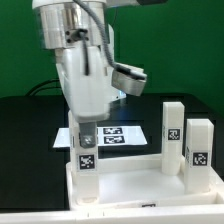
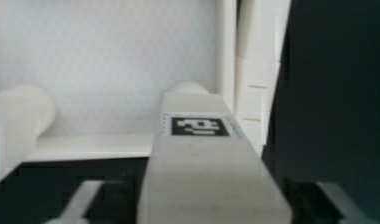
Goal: Assemble desk
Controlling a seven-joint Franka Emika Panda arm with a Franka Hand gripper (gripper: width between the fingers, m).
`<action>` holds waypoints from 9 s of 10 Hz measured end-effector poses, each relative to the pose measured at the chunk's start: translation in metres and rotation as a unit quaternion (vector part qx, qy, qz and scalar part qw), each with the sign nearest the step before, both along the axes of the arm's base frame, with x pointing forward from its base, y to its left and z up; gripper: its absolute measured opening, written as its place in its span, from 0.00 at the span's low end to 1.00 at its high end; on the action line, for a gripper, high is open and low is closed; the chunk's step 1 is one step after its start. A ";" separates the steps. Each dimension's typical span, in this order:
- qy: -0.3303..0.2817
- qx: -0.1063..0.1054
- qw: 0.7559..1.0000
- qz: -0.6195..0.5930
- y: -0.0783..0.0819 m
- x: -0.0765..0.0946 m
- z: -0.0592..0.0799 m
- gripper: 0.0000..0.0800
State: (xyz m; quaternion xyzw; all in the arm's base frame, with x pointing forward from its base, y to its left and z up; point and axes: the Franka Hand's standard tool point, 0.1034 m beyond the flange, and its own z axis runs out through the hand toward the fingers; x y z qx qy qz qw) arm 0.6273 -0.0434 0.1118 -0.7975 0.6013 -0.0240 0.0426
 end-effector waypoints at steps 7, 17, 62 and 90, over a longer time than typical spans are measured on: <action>-0.006 -0.042 0.915 0.401 0.005 -0.003 -0.002 0.81; -0.005 -0.034 0.965 0.261 0.004 -0.003 -0.001 0.36; -0.028 -0.067 0.844 0.532 -0.010 -0.006 -0.010 0.81; -0.045 -0.053 0.908 0.412 -0.006 0.003 -0.006 0.81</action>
Offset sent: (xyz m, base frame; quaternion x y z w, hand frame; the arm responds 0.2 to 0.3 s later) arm 0.0000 0.0000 0.0000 0.0000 0.0000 -0.1296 0.9916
